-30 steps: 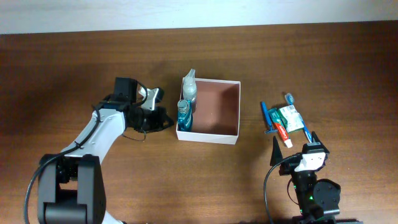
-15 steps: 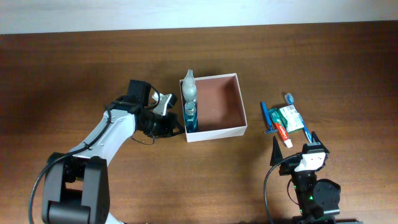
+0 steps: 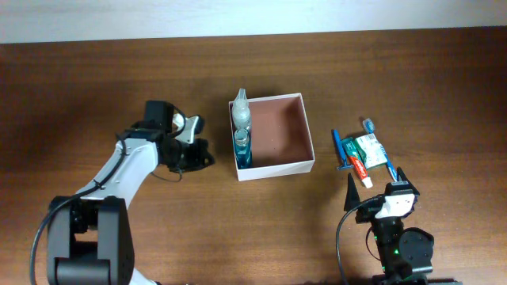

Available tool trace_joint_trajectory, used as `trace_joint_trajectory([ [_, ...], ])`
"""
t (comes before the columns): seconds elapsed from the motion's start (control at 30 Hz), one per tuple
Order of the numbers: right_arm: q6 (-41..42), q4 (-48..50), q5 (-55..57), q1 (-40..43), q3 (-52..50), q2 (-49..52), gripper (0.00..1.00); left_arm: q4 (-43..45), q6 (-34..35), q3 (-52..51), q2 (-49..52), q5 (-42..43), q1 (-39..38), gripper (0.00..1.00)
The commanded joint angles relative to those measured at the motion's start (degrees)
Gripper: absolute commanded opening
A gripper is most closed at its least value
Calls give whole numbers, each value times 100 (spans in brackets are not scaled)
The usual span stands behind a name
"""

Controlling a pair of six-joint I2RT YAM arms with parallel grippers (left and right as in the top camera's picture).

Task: Pack container
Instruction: 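Withdraw the left gripper to the left of the box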

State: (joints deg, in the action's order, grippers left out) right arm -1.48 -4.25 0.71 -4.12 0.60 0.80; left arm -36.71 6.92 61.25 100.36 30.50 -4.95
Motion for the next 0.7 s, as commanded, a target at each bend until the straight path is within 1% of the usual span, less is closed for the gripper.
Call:
trace_joint_trajectory([
  [0.0, 20, -39, -7, -33, -28, -48, 98, 26, 149, -37, 46, -1338, 153, 0],
  [0.07, 20, -39, -7, -33, -28, -48, 98, 20, 160, -37, 46, -1921, 219, 2],
  [0.1, 20, -39, -7, -33, -28, -48, 98, 17, 160, -37, 48, -2070, 238, 13],
  [0.2, 20, -39, -7, -33, -28, -48, 99, 20, 155, -37, 46, -2157, 249, 57],
  [0.3, 20, -39, -7, -33, -28, -48, 98, 28, 155, -37, 46, -2177, 251, 97],
  [0.33, 20, -39, -7, -33, -28, -48, 98, 39, 155, -37, 46, -2249, 249, 99],
  [0.5, 20, -39, -7, -33, -28, -48, 98, 66, 155, -37, 48, -2935, 249, 99],
  [0.67, 20, -39, -7, -33, -28, -48, 98, 68, 155, -37, 46, -2992, 249, 99],
])
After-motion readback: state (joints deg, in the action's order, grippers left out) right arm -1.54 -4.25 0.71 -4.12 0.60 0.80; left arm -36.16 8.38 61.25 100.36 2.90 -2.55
